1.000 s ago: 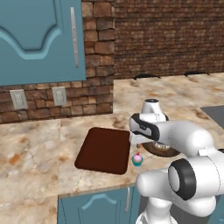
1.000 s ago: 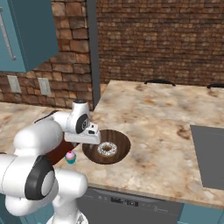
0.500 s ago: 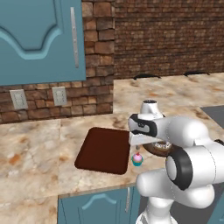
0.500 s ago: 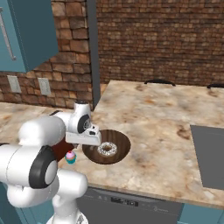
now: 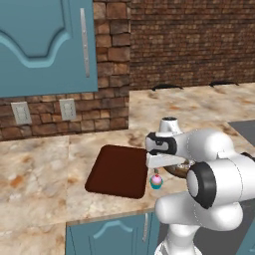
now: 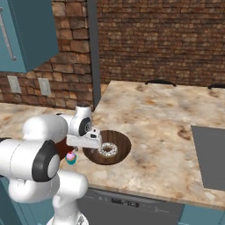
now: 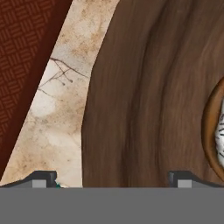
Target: Place the bowl with donut and the cupcake onto the tray.
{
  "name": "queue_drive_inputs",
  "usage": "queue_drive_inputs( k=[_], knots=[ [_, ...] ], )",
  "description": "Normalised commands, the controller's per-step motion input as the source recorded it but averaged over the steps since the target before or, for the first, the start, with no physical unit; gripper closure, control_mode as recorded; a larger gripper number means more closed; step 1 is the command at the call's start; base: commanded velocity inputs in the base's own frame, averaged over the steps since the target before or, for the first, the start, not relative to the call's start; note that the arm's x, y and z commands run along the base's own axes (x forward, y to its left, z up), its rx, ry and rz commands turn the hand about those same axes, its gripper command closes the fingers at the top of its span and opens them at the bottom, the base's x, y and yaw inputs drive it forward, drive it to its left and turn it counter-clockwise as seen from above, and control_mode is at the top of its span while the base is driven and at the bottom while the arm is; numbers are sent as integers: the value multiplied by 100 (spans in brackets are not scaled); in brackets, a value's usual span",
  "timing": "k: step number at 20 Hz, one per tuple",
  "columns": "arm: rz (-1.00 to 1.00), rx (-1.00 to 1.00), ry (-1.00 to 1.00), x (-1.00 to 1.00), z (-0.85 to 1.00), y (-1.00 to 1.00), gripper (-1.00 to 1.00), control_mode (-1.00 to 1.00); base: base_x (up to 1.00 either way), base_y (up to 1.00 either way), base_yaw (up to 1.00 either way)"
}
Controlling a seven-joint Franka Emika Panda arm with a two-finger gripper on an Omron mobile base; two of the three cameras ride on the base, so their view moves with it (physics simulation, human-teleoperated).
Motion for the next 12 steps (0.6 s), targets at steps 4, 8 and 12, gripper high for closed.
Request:
queue_drive_inputs(
  k=[4,8,12],
  knots=[
    [0,0,2,1,-12,0,-100,-100,0,0,0],
    [0,0,0,0,-1,0,-100,-100,0,0,0],
    [0,0,0,0,0,0,-100,-100,0,0,0]
  ],
)
